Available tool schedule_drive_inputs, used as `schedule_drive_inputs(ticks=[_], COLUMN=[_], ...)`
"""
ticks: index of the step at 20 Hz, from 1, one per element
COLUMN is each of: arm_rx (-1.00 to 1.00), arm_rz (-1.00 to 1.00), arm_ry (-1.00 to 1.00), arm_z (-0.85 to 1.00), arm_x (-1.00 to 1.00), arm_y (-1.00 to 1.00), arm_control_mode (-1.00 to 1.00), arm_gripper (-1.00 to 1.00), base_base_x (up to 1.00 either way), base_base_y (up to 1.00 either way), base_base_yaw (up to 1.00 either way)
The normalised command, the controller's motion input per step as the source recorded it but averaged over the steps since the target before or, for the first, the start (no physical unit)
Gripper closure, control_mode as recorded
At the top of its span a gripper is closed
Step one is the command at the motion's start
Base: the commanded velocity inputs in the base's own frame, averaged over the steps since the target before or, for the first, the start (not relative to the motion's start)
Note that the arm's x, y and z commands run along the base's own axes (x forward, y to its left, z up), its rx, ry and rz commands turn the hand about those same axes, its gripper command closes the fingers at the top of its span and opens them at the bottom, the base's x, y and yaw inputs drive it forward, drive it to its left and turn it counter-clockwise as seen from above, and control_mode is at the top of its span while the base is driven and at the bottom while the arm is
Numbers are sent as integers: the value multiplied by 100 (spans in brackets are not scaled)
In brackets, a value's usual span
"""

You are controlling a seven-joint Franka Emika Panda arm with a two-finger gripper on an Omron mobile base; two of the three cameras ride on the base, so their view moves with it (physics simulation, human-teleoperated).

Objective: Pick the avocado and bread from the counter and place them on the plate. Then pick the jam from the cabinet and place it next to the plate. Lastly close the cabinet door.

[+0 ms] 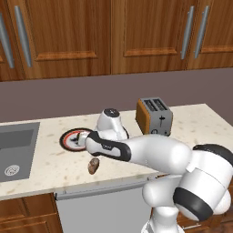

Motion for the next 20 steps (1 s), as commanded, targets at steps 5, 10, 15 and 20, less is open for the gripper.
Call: schedule_drive_inputs(ticks=[5, 10, 15, 20], arm_rx=[-2, -2, -4, -6], arm_rz=[0, 0, 0, 0], arm_ry=[2, 0, 0, 0], arm_z=[-19, -12, -10, -12], arm_x=[-19, -26, -24, -4], arm_y=[7, 2, 0, 0], arm_control_mode=[-100, -100, -100, -100], arm_gripper=[-100, -100, -100, -100], base_base_x=[0, 0, 0, 0], base_base_y=[0, 0, 0, 0], base_base_yaw=[0, 0, 0, 0])
